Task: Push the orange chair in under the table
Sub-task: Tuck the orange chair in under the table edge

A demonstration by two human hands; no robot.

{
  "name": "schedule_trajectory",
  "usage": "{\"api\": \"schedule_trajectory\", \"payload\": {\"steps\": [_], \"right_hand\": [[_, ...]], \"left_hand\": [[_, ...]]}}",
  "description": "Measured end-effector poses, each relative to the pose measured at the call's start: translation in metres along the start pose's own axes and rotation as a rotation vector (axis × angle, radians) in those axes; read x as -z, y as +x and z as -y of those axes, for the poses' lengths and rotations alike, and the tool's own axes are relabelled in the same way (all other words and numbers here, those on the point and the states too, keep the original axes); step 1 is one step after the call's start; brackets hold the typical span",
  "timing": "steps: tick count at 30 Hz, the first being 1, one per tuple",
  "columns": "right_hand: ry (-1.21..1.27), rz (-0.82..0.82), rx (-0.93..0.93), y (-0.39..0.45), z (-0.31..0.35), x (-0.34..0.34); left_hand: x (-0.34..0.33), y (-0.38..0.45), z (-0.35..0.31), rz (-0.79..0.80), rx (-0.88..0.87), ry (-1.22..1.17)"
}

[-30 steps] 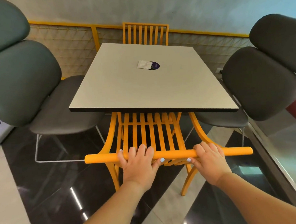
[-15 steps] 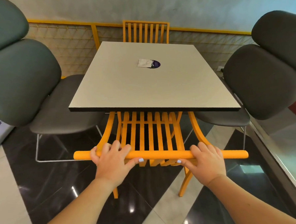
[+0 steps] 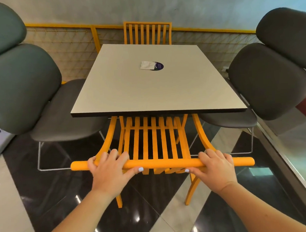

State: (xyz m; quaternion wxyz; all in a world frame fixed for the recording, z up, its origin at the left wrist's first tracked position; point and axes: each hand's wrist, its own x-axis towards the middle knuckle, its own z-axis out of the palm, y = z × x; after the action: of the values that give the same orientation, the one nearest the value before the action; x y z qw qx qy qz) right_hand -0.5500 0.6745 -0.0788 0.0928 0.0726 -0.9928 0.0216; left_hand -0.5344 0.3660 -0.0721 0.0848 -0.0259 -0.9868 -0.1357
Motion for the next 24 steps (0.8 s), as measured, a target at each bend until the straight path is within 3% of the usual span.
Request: {"api": "schedule_trajectory", "payload": {"steps": [14,24], "right_hand": [[0.012,-0.016,-0.025,0.011,0.012,-0.003],[-0.002,-0.018,0.021,0.016,-0.027,0.001]], "left_hand": [[-0.001,0.018,0.013,0.06,0.011,0.003],[-0.015,0.009,-0.025,-0.013,0.023,-0.005]]}}
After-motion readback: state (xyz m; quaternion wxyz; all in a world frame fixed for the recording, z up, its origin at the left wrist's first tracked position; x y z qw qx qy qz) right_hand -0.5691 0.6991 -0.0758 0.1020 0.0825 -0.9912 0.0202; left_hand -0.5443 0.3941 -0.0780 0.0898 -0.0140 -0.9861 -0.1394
